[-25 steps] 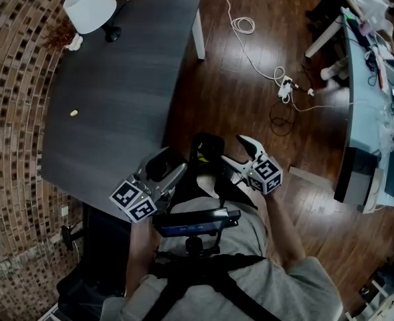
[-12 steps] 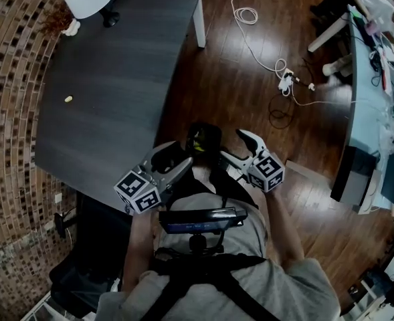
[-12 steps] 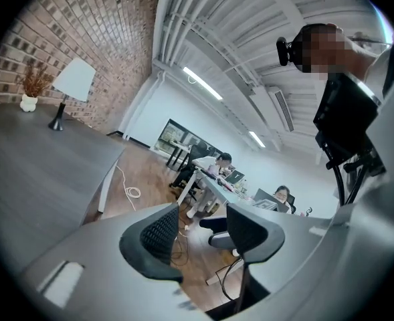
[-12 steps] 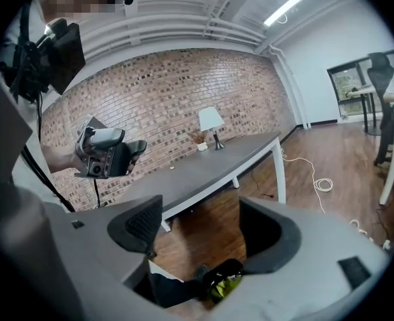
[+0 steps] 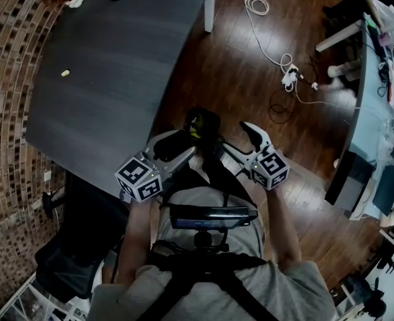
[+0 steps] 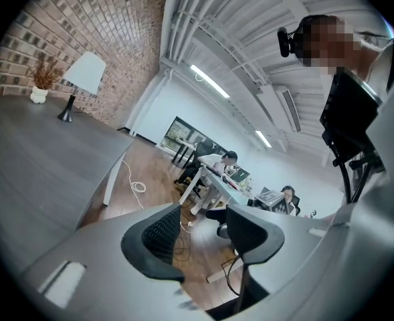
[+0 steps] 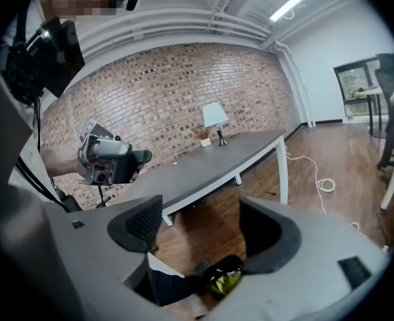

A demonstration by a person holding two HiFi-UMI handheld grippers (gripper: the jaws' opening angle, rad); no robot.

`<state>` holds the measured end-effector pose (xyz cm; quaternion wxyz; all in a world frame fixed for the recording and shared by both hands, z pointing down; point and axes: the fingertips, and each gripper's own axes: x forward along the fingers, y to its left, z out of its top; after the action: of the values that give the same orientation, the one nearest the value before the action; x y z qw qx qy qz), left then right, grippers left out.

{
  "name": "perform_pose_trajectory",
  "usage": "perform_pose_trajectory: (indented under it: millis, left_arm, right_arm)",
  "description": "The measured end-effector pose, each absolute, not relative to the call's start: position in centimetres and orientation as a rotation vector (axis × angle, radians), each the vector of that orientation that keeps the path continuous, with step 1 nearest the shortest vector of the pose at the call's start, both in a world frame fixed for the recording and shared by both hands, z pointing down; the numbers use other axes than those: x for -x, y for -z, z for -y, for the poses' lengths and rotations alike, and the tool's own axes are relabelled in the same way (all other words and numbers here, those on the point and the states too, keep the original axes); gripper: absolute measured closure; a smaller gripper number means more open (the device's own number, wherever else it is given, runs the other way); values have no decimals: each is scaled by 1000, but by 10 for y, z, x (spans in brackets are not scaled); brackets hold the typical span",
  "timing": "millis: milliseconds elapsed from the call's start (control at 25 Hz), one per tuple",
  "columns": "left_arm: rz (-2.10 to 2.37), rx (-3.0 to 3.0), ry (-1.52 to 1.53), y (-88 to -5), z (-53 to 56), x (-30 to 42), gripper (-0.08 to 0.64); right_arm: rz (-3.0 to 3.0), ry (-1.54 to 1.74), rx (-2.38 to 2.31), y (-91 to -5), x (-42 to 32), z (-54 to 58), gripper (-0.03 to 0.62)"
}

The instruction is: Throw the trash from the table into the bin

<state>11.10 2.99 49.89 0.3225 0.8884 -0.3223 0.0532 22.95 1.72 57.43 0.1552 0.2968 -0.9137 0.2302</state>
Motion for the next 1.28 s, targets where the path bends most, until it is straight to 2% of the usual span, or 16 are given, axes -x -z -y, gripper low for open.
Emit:
perform_pose_trajectory:
  millis: [480, 840, 1080, 1280]
  left_arm:
    - [859, -2345, -186, -501, -32, -99, 342]
    - [946, -2292, -73, -492, -18, -58, 342]
    - [1117, -2190, 102, -483, -2, 25, 342]
    - [1373, -2029, 294, -484, -1, 132, 342]
  right_arm:
    - [2620, -647, -807, -570, -212, -14, 236]
    - [2635, -622, -688, -562, -167, 0, 236]
    - [2634, -485, -506, -546, -95, 40, 236]
    - [2587, -224, -253, -534, 8, 89, 236]
